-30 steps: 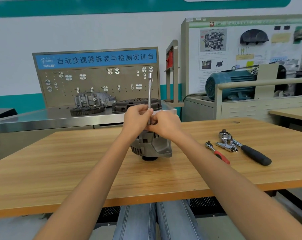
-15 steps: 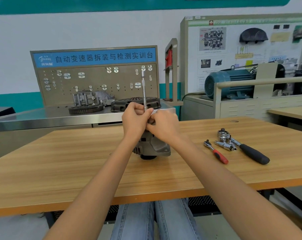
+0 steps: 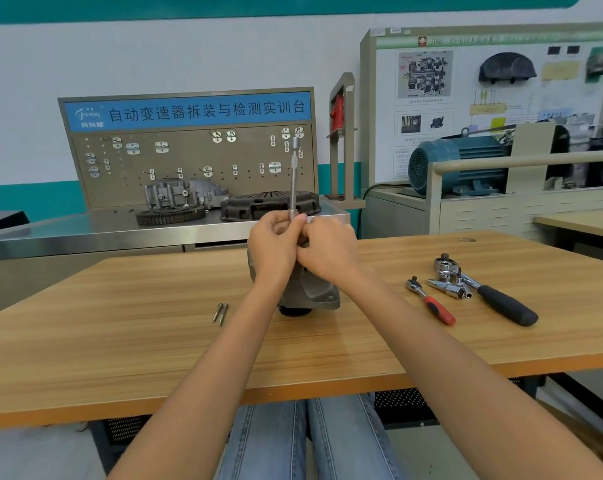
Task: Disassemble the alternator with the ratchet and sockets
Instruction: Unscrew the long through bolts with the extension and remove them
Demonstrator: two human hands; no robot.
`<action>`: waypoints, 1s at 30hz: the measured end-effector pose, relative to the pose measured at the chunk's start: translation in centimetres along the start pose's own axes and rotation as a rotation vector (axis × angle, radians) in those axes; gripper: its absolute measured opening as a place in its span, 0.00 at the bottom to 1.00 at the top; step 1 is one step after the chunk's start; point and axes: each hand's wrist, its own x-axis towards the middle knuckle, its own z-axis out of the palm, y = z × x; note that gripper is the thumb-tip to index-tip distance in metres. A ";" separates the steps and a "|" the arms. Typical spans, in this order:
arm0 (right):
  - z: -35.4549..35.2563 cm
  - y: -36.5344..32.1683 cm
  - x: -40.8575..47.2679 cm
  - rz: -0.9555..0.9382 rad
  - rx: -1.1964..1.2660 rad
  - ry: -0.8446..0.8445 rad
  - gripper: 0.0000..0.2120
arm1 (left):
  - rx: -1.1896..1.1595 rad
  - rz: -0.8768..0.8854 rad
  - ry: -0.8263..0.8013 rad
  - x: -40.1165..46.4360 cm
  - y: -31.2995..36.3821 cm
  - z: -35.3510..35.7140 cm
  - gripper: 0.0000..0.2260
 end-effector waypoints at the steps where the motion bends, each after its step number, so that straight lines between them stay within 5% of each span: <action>1: 0.0 0.0 0.0 0.002 0.005 0.000 0.12 | -0.022 -0.015 0.012 0.0 0.1 0.1 0.03; 13: 0.1 0.1 0.0 -0.027 0.004 -0.032 0.13 | -0.058 0.050 -0.027 -1.1 -0.3 0.3 0.13; 30: 0.2 0.1 -0.2 -0.039 0.032 0.010 0.12 | -0.139 0.005 -0.001 -0.2 -1.3 -0.2 0.04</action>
